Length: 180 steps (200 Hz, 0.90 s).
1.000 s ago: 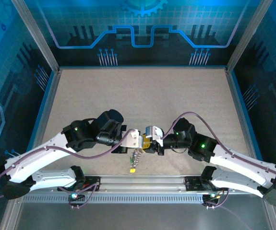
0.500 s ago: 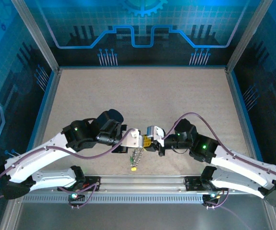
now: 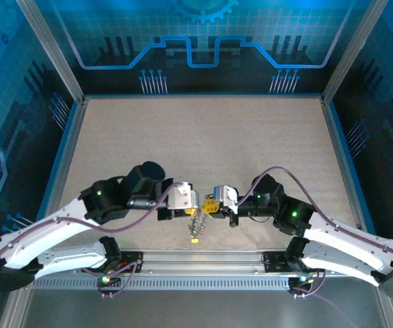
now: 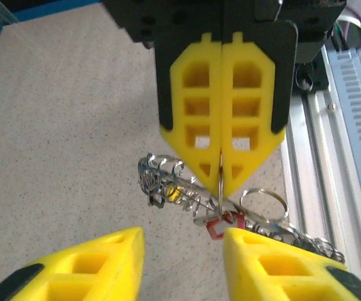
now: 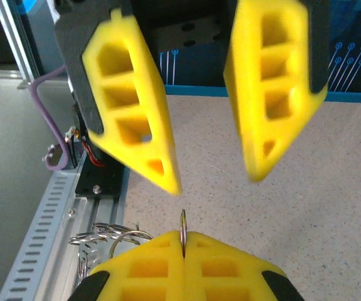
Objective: Put the keys on the keyring
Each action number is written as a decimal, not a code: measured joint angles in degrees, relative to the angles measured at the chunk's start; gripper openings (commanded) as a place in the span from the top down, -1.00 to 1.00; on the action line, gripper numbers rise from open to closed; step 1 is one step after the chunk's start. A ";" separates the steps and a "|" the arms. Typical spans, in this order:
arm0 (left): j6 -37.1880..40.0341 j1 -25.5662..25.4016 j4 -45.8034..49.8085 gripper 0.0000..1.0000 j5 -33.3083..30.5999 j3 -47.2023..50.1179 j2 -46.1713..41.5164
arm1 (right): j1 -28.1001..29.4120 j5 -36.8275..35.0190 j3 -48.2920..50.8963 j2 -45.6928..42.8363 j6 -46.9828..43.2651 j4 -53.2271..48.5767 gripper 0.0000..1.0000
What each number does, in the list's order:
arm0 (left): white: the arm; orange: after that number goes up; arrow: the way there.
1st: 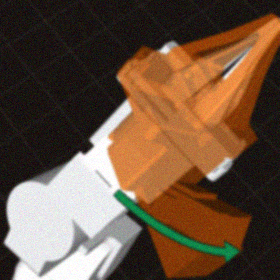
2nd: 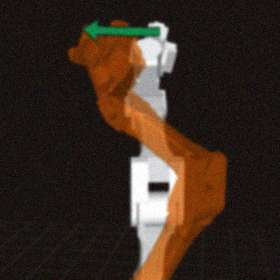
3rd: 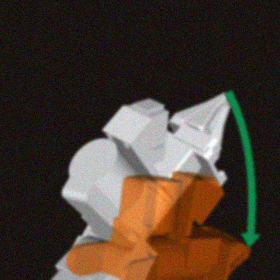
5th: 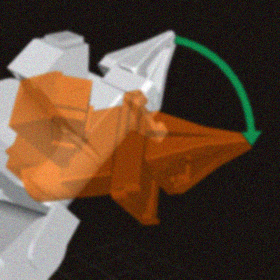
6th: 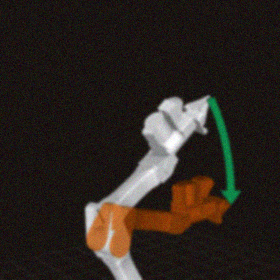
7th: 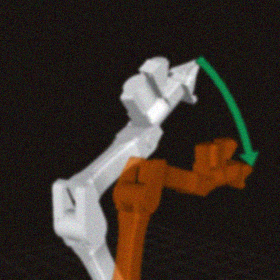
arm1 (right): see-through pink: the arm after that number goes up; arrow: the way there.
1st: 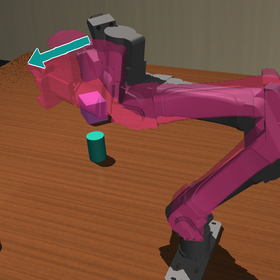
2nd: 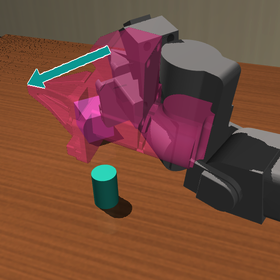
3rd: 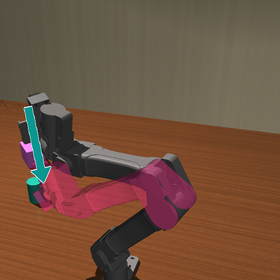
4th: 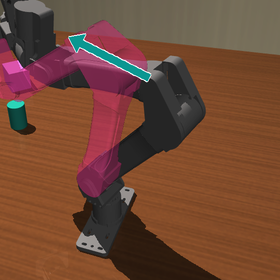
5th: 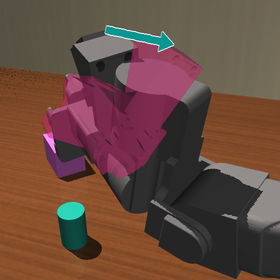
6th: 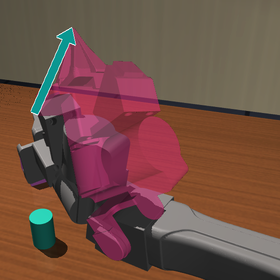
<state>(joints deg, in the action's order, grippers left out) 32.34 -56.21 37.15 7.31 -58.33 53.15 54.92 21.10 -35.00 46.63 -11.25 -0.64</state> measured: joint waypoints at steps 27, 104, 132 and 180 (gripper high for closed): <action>-4.22 0.39 -6.86 -0.08 0.35 10.73 -8.48 | -1.53 2.51 0.85 -2.60 -2.43 0.15 1.00; -14.62 0.55 -27.28 -0.08 6.40 23.76 -9.38 | -5.22 12.94 1.44 -4.68 -8.22 0.72 1.00; -18.64 0.55 -33.00 -0.08 10.19 24.81 -7.85 | -5.33 14.10 1.44 -4.11 -8.81 0.70 1.00; -23.26 0.55 -39.67 -0.10 12.96 30.99 -10.88 | -5.49 14.49 0.85 -2.51 -9.49 0.13 1.00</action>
<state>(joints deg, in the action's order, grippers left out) 9.08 -55.66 -2.52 20.27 -27.33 42.26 49.43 35.59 -34.15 44.12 -20.73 -0.51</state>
